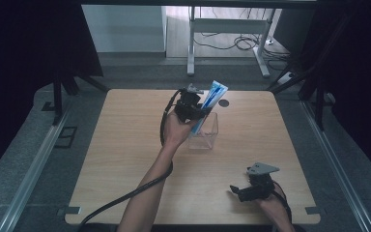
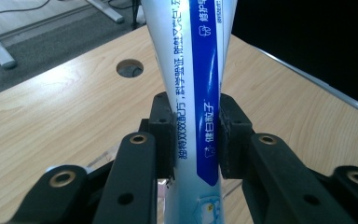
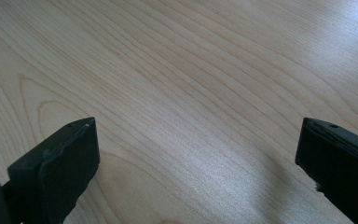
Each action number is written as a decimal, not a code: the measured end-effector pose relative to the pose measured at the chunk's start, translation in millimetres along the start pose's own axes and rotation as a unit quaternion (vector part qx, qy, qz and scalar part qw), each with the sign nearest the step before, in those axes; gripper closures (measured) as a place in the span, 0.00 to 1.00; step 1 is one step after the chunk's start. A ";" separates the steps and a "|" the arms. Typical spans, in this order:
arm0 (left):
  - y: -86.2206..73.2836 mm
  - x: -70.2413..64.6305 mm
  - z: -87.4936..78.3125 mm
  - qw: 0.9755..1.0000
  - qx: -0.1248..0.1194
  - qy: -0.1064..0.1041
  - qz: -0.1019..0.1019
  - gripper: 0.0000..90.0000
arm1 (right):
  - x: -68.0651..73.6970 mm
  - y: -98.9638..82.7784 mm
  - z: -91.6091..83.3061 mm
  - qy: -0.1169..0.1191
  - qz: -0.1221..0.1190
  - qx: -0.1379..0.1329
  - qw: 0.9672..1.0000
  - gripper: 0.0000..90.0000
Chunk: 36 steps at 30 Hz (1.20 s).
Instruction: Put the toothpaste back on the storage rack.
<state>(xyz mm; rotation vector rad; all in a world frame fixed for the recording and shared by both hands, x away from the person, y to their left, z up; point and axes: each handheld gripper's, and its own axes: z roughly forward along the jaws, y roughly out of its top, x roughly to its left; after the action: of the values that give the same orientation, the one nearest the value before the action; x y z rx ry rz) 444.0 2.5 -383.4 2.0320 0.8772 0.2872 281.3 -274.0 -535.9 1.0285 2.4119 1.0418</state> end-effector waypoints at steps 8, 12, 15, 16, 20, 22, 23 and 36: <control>4.9 3.2 7.2 1.000 -0.010 0.002 -0.003 0.79 | 0.6 0.0 0.4 0.001 0.000 0.000 1.000 0.00; 8.3 2.5 12.0 1.000 -0.016 0.005 -0.004 0.79 | 0.4 0.0 0.1 0.001 -0.001 -0.001 1.000 0.00; 11.6 1.4 14.9 1.000 -0.019 0.010 0.002 0.79 | 0.4 -0.1 0.1 0.002 -0.001 -0.001 1.000 0.00; 12.3 1.6 15.8 1.000 -0.020 0.010 0.005 0.79 | 0.5 -0.1 0.1 0.002 -0.001 -0.001 1.000 0.00; 12.0 2.3 19.5 1.000 -0.024 0.015 0.012 0.79 | 0.3 -0.1 -0.2 0.001 0.000 -0.002 1.000 0.00; 10.4 2.5 21.5 0.999 -0.023 0.017 0.016 0.79 | 0.2 -0.1 -0.5 0.002 0.001 -0.003 1.000 0.00; 9.4 2.7 22.9 0.999 -0.024 0.018 0.021 0.79 | 0.1 0.0 -0.7 0.003 0.000 -0.003 1.000 0.01; -6.4 -1.8 40.0 0.998 -0.018 0.024 0.053 0.79 | -0.2 0.0 -1.9 0.003 0.000 -0.005 1.000 0.01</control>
<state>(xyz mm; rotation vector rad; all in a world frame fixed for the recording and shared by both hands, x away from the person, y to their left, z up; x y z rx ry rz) 459.7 -22.0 -411.8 2.0499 0.7892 0.4096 280.4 -275.1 -534.6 1.0231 2.4094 1.0586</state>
